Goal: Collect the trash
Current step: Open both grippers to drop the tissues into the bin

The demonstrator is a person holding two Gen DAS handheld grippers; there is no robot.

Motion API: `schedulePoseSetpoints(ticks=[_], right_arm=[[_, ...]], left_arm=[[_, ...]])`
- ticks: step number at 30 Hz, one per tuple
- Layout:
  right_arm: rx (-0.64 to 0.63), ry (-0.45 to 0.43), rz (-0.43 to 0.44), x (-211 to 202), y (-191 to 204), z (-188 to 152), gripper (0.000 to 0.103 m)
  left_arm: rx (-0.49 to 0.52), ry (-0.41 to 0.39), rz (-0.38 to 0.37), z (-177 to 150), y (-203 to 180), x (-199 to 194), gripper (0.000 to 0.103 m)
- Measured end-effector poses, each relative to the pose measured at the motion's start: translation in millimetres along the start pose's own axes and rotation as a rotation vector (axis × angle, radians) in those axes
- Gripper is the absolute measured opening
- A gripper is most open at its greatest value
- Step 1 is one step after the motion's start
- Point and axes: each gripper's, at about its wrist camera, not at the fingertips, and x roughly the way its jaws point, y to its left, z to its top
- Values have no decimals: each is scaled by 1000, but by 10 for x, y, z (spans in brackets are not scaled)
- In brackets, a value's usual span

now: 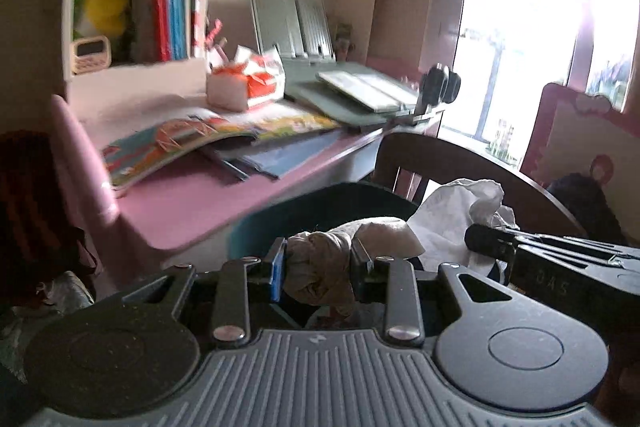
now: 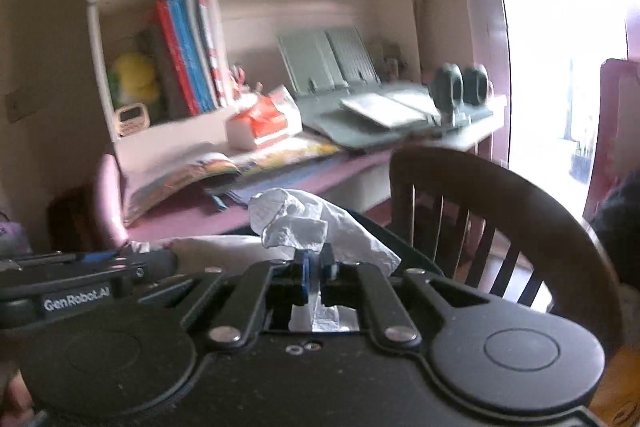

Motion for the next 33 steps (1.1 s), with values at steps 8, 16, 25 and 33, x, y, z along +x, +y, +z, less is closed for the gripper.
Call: schedulePoseSetpoints(ticks=[8, 16, 25, 33], right_arm=[[9, 110, -8, 387, -189, -161, 23], [-10, 133, -36, 300, -194, -252, 36], [-1, 105, -4, -59, -182, -248, 47], [-23, 62, 30, -543, -33, -253, 51]], left_arm=[[98, 102, -25, -98, -181, 450, 32], [63, 153, -29, -189, -146, 513, 63], [63, 112, -45, -204, -125, 90, 75], [68, 54, -64, -282, -126, -448, 78]])
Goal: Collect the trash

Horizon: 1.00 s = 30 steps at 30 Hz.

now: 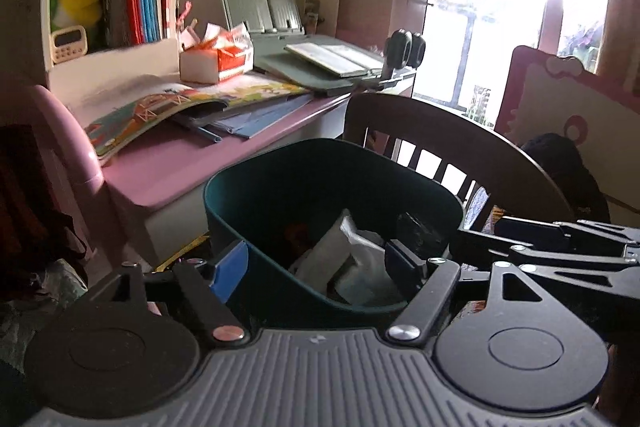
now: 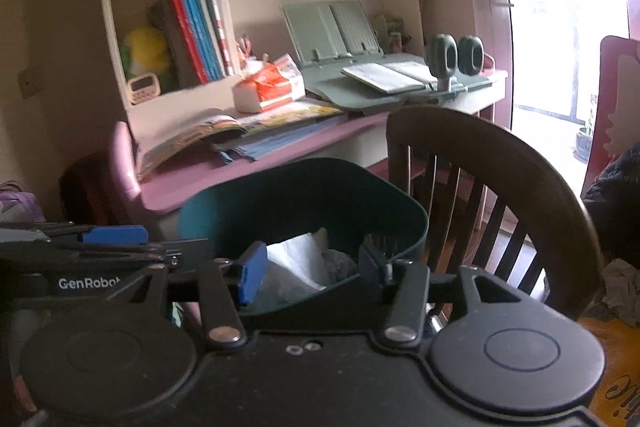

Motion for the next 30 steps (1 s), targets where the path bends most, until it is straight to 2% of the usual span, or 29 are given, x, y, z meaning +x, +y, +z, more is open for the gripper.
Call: schedulePoseSetpoints(ticks=[5, 12, 22, 25, 27, 30], right_arm=[[-52, -43, 2, -368, 138, -61, 53], [-51, -78, 30, -803, 264, -141, 53], [-65, -121, 63, -1279, 472, -279, 54], [-61, -133, 69, -1382, 506, -331, 55], [-58, -140, 74, -1451, 516, -352, 55], [-55, -149, 80, -1544, 522, -384, 55]], left_arm=[[23, -45, -32, -99, -34, -376, 79], [30, -96, -82, -240, -48, -835, 81], [0, -121, -129, -425, 9, -1265, 84], [-7, -126, -124, -463, 11, -1347, 90], [-13, -131, -114, -493, 20, -1397, 101], [-19, -144, -119, -520, 48, -1448, 103]])
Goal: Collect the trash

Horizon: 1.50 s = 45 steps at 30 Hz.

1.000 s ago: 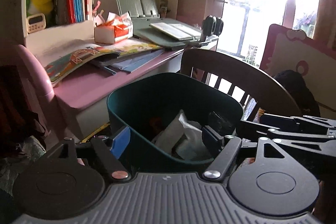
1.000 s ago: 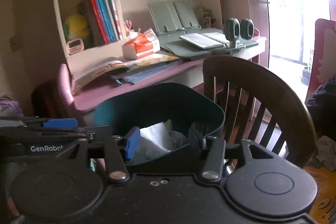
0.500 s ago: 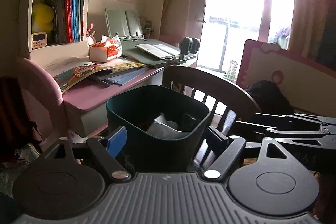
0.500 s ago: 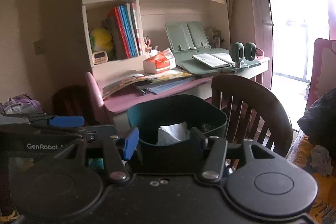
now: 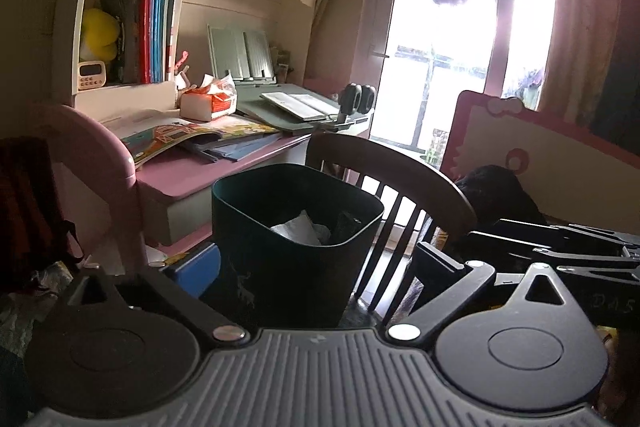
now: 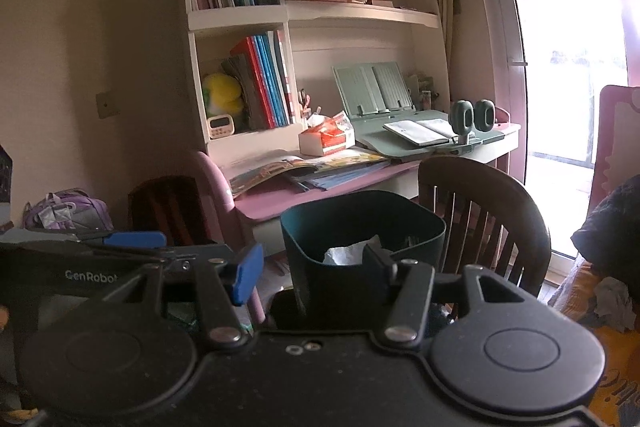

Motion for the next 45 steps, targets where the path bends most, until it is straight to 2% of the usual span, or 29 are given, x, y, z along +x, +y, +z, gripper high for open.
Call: schedulePoseSetpoints(ticks=[15, 32, 45], right_arm=[[-9, -7, -12, -193, 47, -81, 56], [-32, -3, -2, -244, 150, -131, 56], [-40, 4, -13, -285, 180, -133, 56]], left_arm=[[48, -27, -25, -119, -67, -143, 103], [48, -63, -8, -188, -64, -274, 103], [32, -45, -8, -179, -76, -317, 103]])
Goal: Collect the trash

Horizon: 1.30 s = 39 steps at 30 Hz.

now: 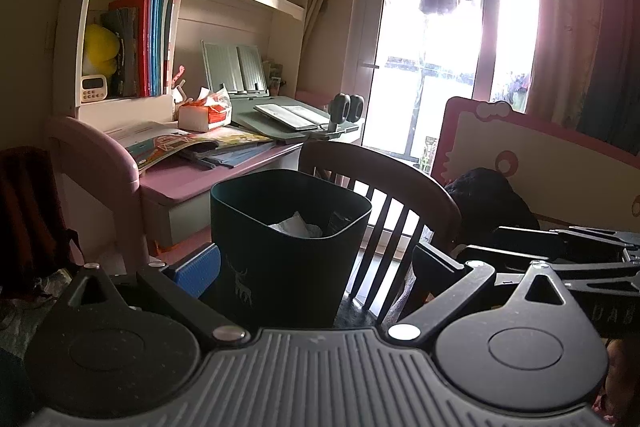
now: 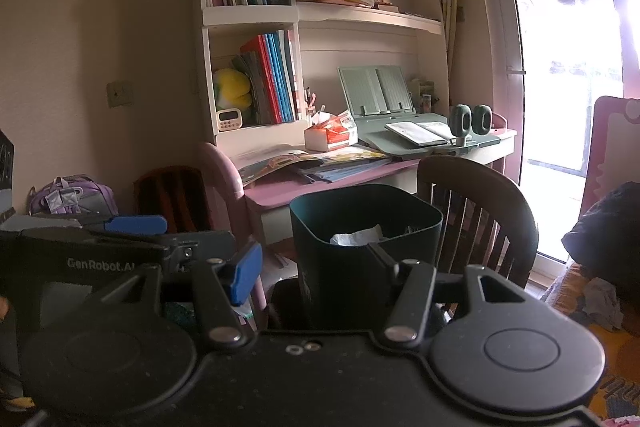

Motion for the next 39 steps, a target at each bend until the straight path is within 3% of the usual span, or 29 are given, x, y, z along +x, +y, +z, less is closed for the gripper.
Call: schedulePoseSetpoints(ticks=[14, 28, 39], right_arm=[[27, -12, 2, -107, -11, -46, 56], [25, -19, 0, -199, 38, -79, 57], [16, 15, -53, -168, 60, -171, 57]], left_arm=[[12, -33, 3, -4, -104, -156, 103], [-10, -3, -38, -28, -79, -185, 103], [0, 16, -20, -149, -103, -94, 103]])
